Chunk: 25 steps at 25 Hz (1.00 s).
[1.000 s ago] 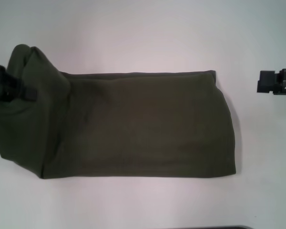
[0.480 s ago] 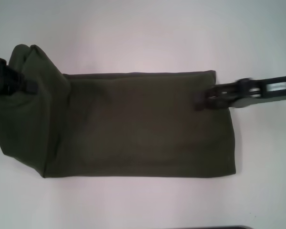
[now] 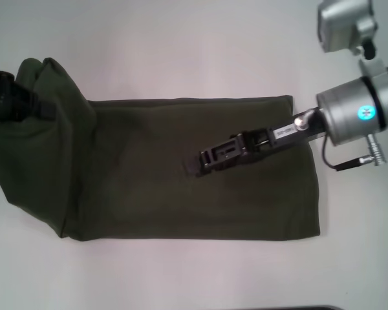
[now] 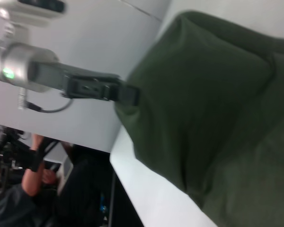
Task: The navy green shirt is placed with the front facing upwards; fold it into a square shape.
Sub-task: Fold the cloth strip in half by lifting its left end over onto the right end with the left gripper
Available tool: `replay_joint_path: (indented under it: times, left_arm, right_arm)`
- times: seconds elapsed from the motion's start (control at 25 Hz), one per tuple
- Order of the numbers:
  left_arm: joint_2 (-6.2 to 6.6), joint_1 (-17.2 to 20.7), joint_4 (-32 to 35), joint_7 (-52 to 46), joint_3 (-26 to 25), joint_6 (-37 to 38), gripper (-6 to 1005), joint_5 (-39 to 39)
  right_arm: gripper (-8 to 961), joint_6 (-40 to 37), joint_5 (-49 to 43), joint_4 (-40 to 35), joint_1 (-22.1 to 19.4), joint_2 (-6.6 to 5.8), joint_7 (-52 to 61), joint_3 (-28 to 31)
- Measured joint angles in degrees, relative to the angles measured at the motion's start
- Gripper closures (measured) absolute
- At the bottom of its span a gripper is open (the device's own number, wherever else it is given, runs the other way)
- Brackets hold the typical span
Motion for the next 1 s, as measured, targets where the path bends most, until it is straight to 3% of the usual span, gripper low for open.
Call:
replay_joint_path:
  times: [0.32,0.4,0.64,1.0]
  left_arm:
    - [-0.11,-0.46,0.15,0.13,0.26,-0.6,946,-0.02]
    - [-0.21,-0.5,0.17,0.22,0.12,-0.76,946,-0.3]
    - [-0.29,-0.74,-0.04,0.14,0.05,-0.89,945,-1.22]
    - [0.0,-1.05,-1.99,-0.87,-0.01,-0.24,946,-4.46]
  right_arm:
    - [456,10.19,0.45,7.21,2.67,0.63,0.35,-1.62]
    - [697,13.7,0.95,9.45,3.69,0.71,0.5,-1.64]
    - [931,20.84,4.37,16.36,7.6,1.34,0.53,-1.71]
    - [942,24.55,5.53,22.31,11.14,1.67,-0.75,-1.35]
